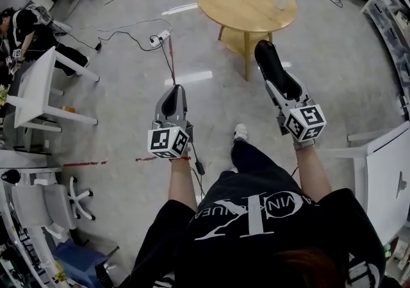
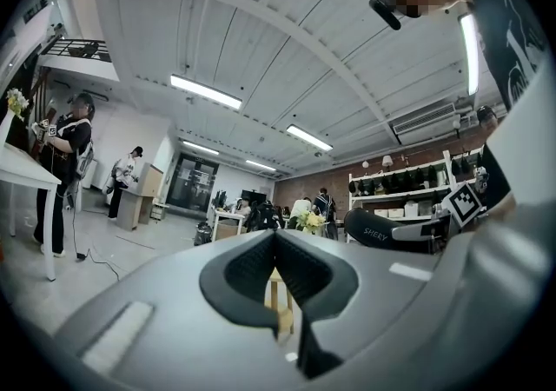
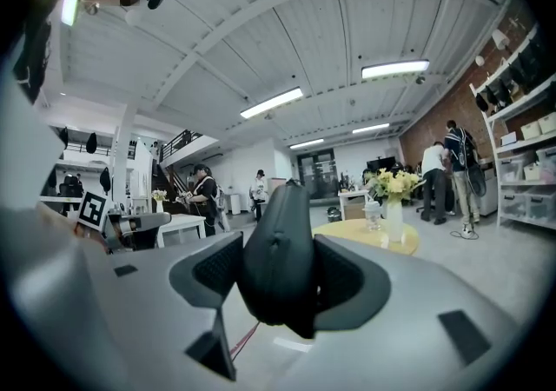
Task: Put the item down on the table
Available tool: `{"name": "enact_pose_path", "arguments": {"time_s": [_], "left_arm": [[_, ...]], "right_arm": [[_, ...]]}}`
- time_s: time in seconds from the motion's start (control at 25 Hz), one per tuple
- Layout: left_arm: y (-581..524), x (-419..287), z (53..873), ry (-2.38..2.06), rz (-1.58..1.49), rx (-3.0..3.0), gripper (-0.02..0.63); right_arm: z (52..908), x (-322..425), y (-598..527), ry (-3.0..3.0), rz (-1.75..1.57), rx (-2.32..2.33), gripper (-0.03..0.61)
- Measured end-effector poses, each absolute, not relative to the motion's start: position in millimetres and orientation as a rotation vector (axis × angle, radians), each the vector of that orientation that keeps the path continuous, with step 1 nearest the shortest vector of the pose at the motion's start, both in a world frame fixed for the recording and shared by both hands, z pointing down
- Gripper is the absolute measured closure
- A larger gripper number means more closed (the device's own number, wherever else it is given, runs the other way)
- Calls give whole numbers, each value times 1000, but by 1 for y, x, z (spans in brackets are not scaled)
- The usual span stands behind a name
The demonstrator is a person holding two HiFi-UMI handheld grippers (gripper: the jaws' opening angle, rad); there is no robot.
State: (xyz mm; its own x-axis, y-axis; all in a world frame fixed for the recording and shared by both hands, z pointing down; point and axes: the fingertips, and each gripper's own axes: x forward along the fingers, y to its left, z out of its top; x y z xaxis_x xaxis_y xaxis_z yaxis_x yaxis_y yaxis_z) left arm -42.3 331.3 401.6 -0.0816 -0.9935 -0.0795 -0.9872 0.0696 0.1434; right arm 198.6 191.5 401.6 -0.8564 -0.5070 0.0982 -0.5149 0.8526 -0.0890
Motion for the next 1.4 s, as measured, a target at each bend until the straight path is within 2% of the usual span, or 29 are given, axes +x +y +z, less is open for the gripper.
{"name": "enact_pose_path", "arguments": {"time_s": [0.68,1.4], "left_arm": [[179,-117,397,-2266,-289,2071,601],[14,-151,409,-2118,-288,2207,602]], "right_arm": [[398,124,41,-2969,178,804,318],[420,71,-79,-2931,203,875,318]]}}
